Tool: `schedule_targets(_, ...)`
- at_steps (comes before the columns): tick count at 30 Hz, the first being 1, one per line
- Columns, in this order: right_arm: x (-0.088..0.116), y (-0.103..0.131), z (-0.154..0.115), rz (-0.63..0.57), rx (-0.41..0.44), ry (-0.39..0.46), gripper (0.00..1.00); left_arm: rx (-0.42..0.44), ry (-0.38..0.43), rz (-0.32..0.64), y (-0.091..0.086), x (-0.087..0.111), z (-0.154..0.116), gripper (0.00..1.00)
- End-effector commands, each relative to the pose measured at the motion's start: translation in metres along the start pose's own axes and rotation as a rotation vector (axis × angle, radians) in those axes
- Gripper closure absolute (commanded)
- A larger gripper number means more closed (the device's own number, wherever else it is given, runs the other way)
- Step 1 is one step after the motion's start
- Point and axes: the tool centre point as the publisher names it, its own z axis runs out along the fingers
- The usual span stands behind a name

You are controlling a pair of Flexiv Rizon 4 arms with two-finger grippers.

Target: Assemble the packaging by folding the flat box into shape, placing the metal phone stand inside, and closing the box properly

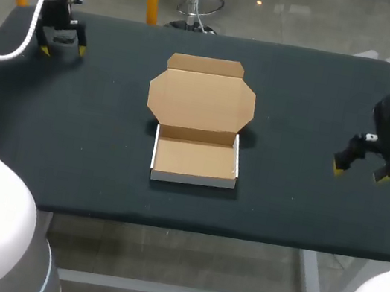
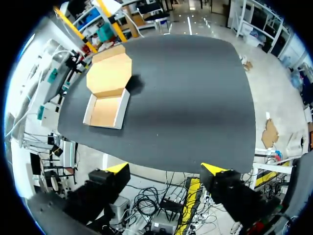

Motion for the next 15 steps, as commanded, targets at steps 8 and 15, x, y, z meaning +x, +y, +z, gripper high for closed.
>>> schedule_targets(8, 0.0004, 0.0000, -0.0033, 0.000, 0.006, -0.002, 0.00, -0.134, -0.015, 0.006, -0.0236, -0.0067, 0.0091, 0.00)
schedule_targets(15, 0.0004, 0.0000, -0.0033, 0.000, 0.006, -0.002, 0.00, -0.134, -0.015, 0.006, -0.0236, -0.0067, 0.0091, 0.00)
